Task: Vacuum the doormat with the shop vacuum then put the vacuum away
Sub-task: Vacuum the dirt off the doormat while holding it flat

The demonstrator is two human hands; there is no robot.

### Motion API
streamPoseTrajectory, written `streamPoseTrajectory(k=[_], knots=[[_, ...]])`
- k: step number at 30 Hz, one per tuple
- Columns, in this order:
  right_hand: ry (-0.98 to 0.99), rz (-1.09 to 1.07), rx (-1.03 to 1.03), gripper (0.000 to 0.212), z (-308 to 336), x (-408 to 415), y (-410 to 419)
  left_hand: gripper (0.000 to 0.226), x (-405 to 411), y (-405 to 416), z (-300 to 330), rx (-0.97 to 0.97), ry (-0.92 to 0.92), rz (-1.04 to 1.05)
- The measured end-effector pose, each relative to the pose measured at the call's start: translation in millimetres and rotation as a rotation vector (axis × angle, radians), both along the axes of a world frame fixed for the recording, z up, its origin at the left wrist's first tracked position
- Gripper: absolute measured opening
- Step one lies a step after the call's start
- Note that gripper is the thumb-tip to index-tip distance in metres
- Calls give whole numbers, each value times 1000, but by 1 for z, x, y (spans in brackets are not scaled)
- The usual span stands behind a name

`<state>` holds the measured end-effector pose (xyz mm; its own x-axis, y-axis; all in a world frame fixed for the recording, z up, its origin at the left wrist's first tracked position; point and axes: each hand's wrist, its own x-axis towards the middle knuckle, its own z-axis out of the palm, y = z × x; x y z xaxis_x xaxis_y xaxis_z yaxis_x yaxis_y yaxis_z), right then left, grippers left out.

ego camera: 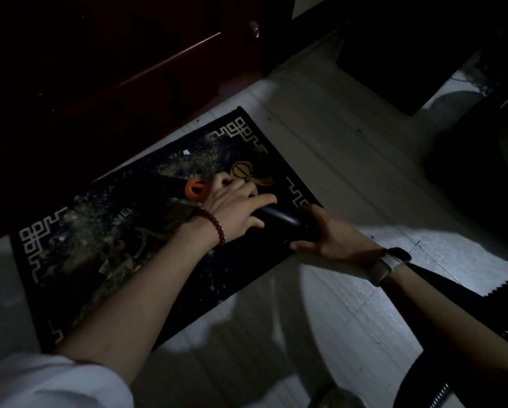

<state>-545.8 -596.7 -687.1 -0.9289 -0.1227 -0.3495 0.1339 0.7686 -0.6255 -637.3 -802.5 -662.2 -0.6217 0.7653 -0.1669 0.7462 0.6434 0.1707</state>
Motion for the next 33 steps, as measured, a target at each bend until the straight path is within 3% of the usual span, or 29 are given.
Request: streamPoseTrajectory(k=[3, 6, 7, 8, 11, 12, 14, 18, 19, 22, 24, 26, 28, 30, 33], knots=[[83, 16, 20, 40, 3, -9, -16, 49, -2, 2, 4, 104, 16, 43], [161, -186, -101, 23, -6, 2, -22, 56, -2, -6, -3, 438, 58, 456], [156, -266, -133, 22, -10, 8, -25, 61, -1, -9, -6, 543, -20, 660], [148, -336, -154, 22, -14, 14, -29, 68, 0, -10, -7, 636, -201, 859], [121, -378, -112, 23, -22, 31, -45, 79, 3, 3, -20, 943, -1054, 1217], [100, -338, -85, 23, -23, 36, -51, 74, 4, 9, -24, 1069, -1207, 1264], [38, -248, -80, 25, -22, 42, -61, 63, 5, 21, -27, 1235, -1212, 1379], [-121, -129, -143, 27, -18, 44, -64, 101, 15, 22, -37, 1017, -976, 1269], [-127, -163, -211, 27, -16, 40, -62, 92, 19, 20, -35, 1002, -995, 1226], [-2, -500, -386, 30, -11, 12, -58, 26, 29, 13, -34, 920, -937, 1048], [-72, -622, -449, 31, -11, -22, -59, 27, 39, 7, -35, 891, -978, 993], [-238, -610, -556, 34, -10, -60, -65, 25, 52, 2, -32, 841, -972, 940], [-373, -543, -645, 39, -8, -90, -78, 41, 56, -3, -33, 712, -886, 875], [-387, -450, -622, 30, -8, -108, -98, 55, 52, -9, -33, 708, -840, 884], [-313, -427, -563, 29, -11, -128, -118, 64, 50, -15, -35, 826, -1093, 1008]])
